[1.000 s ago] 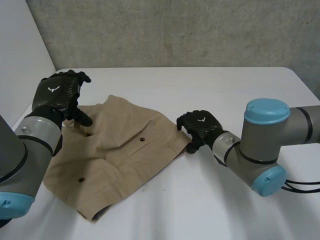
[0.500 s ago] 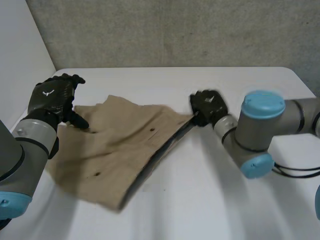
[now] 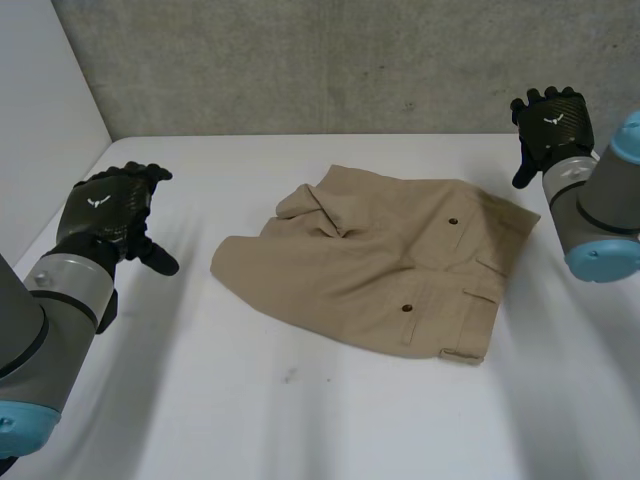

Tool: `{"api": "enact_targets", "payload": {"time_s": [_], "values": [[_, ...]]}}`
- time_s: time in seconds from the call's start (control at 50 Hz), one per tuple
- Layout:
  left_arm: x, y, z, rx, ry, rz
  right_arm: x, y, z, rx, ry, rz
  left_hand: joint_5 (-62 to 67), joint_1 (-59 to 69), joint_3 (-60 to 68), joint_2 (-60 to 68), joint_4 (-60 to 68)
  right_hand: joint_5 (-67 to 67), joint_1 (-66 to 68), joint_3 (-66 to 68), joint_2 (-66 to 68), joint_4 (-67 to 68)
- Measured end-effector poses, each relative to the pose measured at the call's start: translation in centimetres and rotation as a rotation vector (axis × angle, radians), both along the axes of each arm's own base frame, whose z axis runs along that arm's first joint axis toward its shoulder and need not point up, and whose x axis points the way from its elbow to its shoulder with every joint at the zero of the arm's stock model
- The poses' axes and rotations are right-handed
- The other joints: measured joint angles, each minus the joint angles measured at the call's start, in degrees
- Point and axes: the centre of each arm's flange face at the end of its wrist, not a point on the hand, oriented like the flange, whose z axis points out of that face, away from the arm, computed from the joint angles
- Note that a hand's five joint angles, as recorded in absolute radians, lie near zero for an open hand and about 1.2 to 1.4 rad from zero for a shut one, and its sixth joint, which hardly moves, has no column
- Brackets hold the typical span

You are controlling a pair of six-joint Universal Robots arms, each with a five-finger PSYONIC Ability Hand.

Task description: Fold the shorts.

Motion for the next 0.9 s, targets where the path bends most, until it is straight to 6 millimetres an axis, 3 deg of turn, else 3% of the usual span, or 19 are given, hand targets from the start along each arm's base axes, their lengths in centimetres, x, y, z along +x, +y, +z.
{"api": "enact_targets", "payload": {"time_s": [0.1, 0.16, 0.2, 0.22, 0.24, 0.32, 0.5, 0.66, 0.76, 0.78, 0.9], "values": [[-0.3, -0.2, 0.1, -0.007, -0.001, -0.017, -0.4, 3.7, 1.3, 0.047, -0.005, 0.023, 0.0, 0.0, 0.0, 0.0, 0.0, 0.0, 0.0, 0.0, 0.0, 0.0], [-0.6, -0.3, 0.0, -0.007, -0.005, -0.041, -0.7, 6.2, 1.5, 0.094, -0.004, 0.032, 0.0, 0.0, 0.0, 0.0, 0.0, 0.0, 0.0, 0.0, 0.0, 0.0], [-1.0, -0.7, -0.4, -0.001, -0.014, -0.076, -1.0, 8.8, 0.9, 0.165, -0.003, 0.041, 0.0, 0.0, 0.0, 0.0, 0.0, 0.0, 0.0, 0.0, 0.0, 0.0], [-1.0, -0.7, -0.4, -0.001, -0.014, -0.076, -1.0, 8.8, 0.9, 0.165, -0.003, 0.041, 0.0, 0.0, 0.0, 0.0, 0.0, 0.0, 0.0, 0.0, 0.0, 0.0], [-1.4, -1.0, -0.8, 0.006, -0.026, -0.107, -1.1, 10.8, 0.3, 0.225, -0.007, 0.049, 0.0, 0.0, 0.0, 0.0, 0.0, 0.0, 0.0, 0.2, 0.2, 0.0], [-2.3, -2.0, -2.1, 0.024, -0.072, -0.161, -0.8, 15.2, -1.7, 0.384, -0.039, 0.081, 0.0, 0.0, 0.0, 0.0, 0.0, 0.9, 0.6, 2.8, 2.6, 1.1], [-3.4, -3.9, -4.6, 0.054, -0.149, -0.191, -0.1, 20.5, -5.5, 0.602, -0.099, 0.154, 0.0, 0.0, 0.0, 0.0, 0.0, 9.2, 9.1, 11.8, 11.2, 11.0], [-3.8, -4.1, -5.3, 0.066, -0.153, -0.197, 0.7, 21.3, -7.0, 0.602, -0.105, 0.195, 0.0, 0.0, 0.0, 0.0, 0.0, 17.0, 16.4, 20.4, 20.3, 19.3], [-3.8, -4.1, -5.4, 0.070, -0.152, -0.197, 0.9, 20.5, -7.9, 0.555, -0.098, 0.175, 0.0, 0.0, 0.0, 0.0, 0.0, 34.1, 31.3, 37.5, 38.3, 36.5], [-3.8, -4.0, -5.4, 0.072, -0.152, -0.197, 0.9, 20.3, -8.0, 0.544, -0.098, 0.169, 0.0, 0.0, 0.0, 0.0, 0.0, 48.1, 41.5, 51.4, 52.5, 51.5], [-3.8, -3.9, -5.6, 0.078, -0.153, -0.198, 0.7, 19.4, -7.7, 0.485, -0.102, 0.150, 0.0, 0.0, 0.0, 0.0, 0.0, 51.0, 44.1, 54.2, 55.0, 54.8]]}}
